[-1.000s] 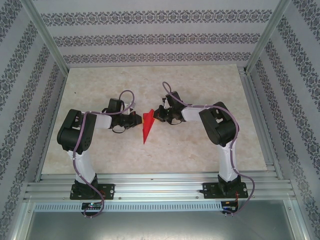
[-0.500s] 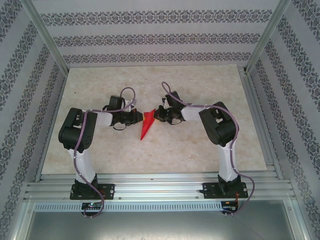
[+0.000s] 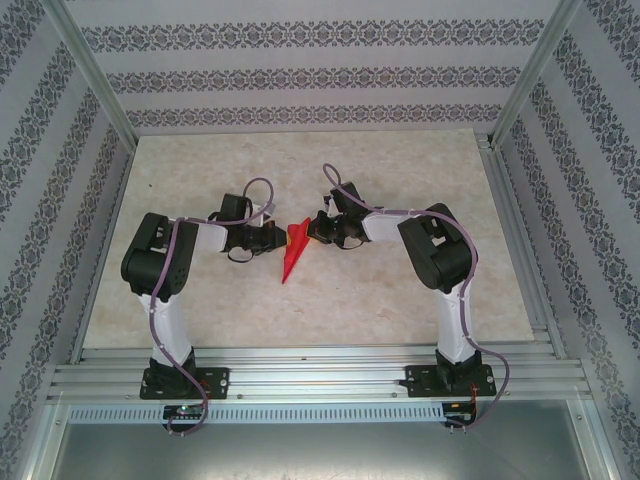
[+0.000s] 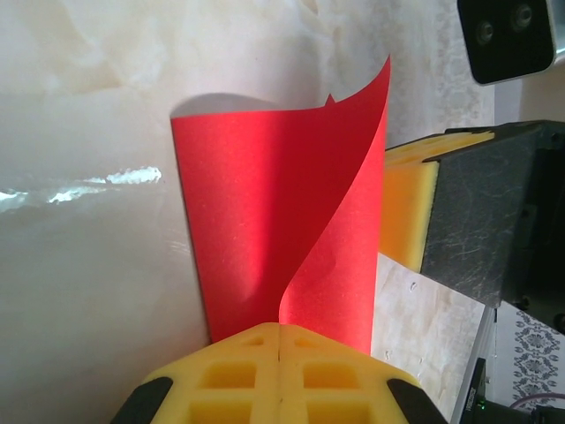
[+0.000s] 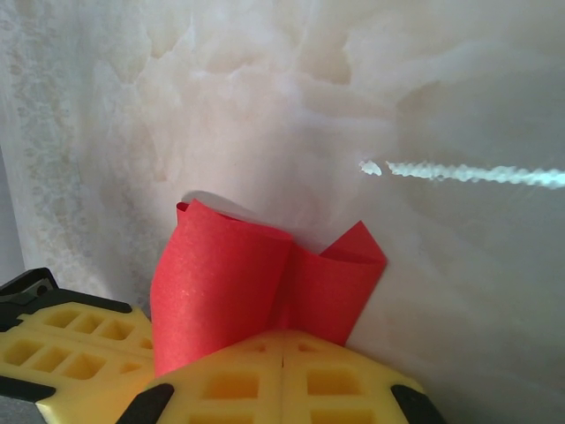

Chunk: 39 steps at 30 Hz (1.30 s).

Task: Fold a paper plane with a square sheet of paper (fold left side to right side)
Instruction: Fold the wing for the fifth time at the center of the table.

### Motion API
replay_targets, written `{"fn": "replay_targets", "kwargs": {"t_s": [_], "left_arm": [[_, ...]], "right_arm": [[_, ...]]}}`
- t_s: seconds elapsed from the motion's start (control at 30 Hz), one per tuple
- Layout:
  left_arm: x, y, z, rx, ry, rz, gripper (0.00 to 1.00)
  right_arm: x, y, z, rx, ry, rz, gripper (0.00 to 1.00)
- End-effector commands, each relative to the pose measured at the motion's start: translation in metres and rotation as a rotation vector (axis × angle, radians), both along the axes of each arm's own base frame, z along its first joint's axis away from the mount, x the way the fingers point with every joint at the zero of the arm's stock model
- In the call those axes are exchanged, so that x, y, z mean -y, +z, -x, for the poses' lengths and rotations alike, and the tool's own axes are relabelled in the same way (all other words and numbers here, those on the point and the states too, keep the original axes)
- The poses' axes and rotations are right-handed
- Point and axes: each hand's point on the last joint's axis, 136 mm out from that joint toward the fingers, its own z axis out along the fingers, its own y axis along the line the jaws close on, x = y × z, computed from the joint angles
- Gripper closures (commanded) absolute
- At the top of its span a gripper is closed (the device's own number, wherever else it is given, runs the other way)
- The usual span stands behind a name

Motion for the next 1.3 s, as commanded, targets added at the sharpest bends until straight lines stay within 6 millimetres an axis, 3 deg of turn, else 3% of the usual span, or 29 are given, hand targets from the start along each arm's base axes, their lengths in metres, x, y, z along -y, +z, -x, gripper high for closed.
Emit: {"fn": "replay_targets", "kwargs": {"t_s": [0.0, 0.37, 0.77, 0.93, 1.27], "left_arm": [[0.0, -0.012, 0.004, -0.006, -0.019, -0.028, 1.0], [-0.004, -0.023, 0.009, -0.025, -0.004, -0.056, 1.0], [-0.005, -0.024, 0.009, -0.024, 0.002, -0.066, 1.0], [-0.006, -0.028, 0.011, -0.029, 0.005, -0.073, 1.0], [-0.007, -0.029, 0.012, -0.029, 0.009, -0.076, 1.0]], "right_arm": [[-0.003, 0.004, 0.0, 0.025, 0.007, -0.001, 0.96], [0.025, 0.035, 0.005, 0.078, -0.034, -0.004, 0.87], [-0.021, 0.056, 0.033, 0.086, 0.042, -0.12, 0.89], [-0.037, 0.05, 0.042, 0.069, 0.068, -0.125, 0.89], [-0.039, 0.031, 0.046, 0.031, 0.074, -0.109, 0.89]]}}
